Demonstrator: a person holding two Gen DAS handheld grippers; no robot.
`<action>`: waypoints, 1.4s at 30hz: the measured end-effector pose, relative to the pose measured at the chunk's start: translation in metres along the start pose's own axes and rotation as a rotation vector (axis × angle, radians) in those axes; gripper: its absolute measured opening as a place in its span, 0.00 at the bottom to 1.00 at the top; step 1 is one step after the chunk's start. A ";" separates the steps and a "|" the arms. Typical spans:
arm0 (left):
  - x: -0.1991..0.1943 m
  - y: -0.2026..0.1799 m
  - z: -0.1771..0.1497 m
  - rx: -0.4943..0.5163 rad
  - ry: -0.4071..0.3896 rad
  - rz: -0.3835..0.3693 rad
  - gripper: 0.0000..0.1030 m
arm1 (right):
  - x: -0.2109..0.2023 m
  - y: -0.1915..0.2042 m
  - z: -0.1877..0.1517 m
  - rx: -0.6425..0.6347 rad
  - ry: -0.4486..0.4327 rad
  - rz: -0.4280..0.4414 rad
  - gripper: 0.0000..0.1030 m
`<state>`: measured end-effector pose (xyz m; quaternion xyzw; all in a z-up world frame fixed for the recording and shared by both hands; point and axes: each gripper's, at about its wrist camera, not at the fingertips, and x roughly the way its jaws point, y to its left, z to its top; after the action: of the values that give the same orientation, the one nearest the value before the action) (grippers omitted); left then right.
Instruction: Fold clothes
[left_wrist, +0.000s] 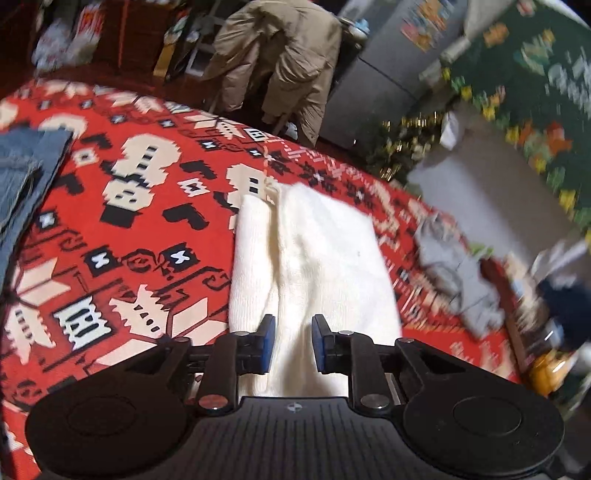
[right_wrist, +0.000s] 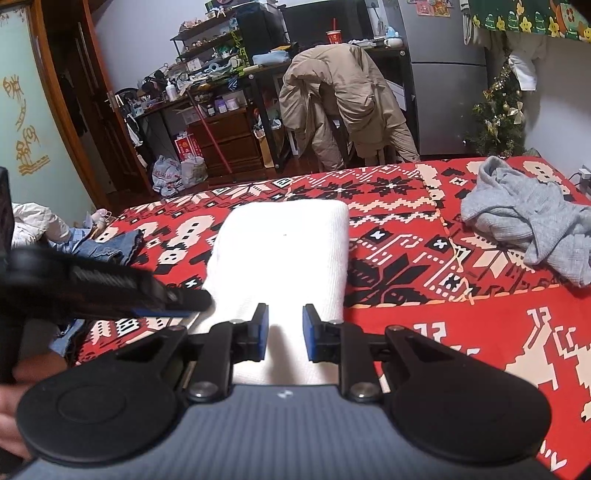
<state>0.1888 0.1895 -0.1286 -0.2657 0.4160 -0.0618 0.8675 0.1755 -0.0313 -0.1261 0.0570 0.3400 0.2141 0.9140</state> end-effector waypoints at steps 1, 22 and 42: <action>0.002 0.003 0.001 -0.021 0.010 0.003 0.18 | 0.000 -0.001 0.000 0.004 0.000 0.000 0.21; 0.012 -0.045 -0.029 0.333 -0.046 0.192 0.11 | 0.003 -0.003 0.002 0.025 0.017 0.025 0.27; -0.029 -0.049 -0.041 0.306 -0.178 0.301 0.04 | -0.001 -0.005 0.006 0.041 -0.006 0.033 0.28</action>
<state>0.1449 0.1408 -0.1047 -0.0705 0.3584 0.0296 0.9305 0.1802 -0.0359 -0.1222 0.0818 0.3405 0.2220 0.9100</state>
